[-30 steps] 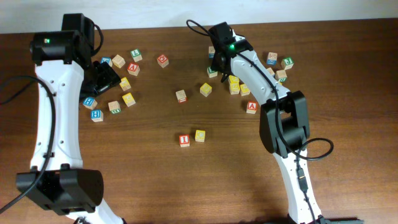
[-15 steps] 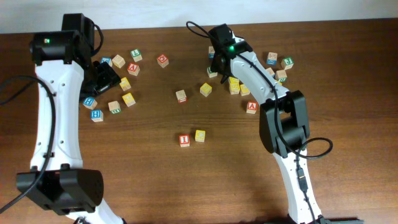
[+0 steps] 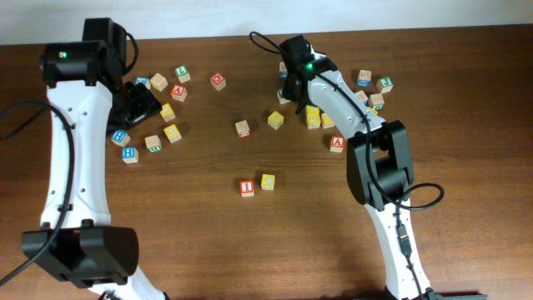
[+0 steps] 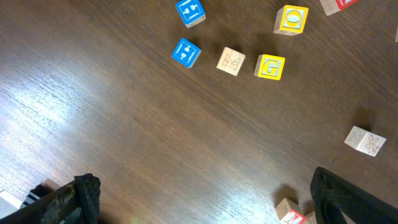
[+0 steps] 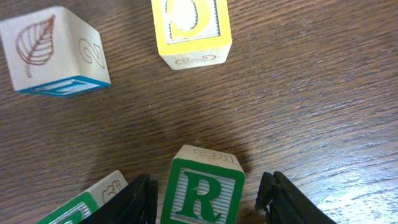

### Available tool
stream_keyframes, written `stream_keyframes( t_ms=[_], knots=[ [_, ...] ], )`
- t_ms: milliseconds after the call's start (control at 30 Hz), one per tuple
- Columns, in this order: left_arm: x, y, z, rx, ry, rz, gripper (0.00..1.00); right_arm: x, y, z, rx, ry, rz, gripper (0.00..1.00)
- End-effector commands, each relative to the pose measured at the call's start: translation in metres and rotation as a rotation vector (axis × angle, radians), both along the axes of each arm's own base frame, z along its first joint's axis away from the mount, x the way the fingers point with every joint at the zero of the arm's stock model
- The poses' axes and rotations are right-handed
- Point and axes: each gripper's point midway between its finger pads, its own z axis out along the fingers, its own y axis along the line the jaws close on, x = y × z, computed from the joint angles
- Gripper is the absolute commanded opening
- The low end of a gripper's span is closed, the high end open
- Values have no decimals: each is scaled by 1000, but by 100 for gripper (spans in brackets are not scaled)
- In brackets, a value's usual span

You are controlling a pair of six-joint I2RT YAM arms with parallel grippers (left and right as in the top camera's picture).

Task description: Spell out ICRA

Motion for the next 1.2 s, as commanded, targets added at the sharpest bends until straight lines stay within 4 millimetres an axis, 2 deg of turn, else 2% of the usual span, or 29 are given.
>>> stream_keyframes(
  t_ms=[0,200,267,333,500,533,600,633,800,867,933,967,1067,1133,1167],
  knots=[
    [0,2,-1,12,7,-4,99,-4,-2,-18,-5,32,-5,43],
    [0,2,-1,12,7,-4,99,5,1,-1,-6,-8,22,32],
    [0,2,-1,12,7,-4,99,7,2,6,-7,-13,28,32],
    [0,2,-1,12,7,-4,99,8,2,19,-5,-21,28,32],
    [0,2,-1,12,7,-4,99,9,3,67,-19,-68,98,29],
    [0,2,-1,12,7,-4,99,7,2,66,-23,-59,99,31],
    [0,2,-1,12,7,-4,99,1,0,56,-37,-27,107,72],
    [0,2,-1,12,7,-4,99,-1,-1,52,-44,-19,105,77],
    [0,2,-1,12,7,-4,99,-1,-9,20,-51,27,95,79],
    [0,2,-1,12,7,-4,99,-2,-8,10,-48,40,97,72],
    [0,2,-1,12,7,-4,99,-1,-4,3,-32,45,105,57],
    [0,2,-1,12,7,-4,99,0,-4,2,-31,42,105,54],
    [0,2,-1,12,7,-4,99,0,-4,1,-31,44,104,54],
    [0,2,-1,12,7,-4,99,-1,-4,-3,-33,53,105,62],
    [0,2,-1,12,7,-4,99,-2,-4,-8,-36,64,105,62]
  ],
)
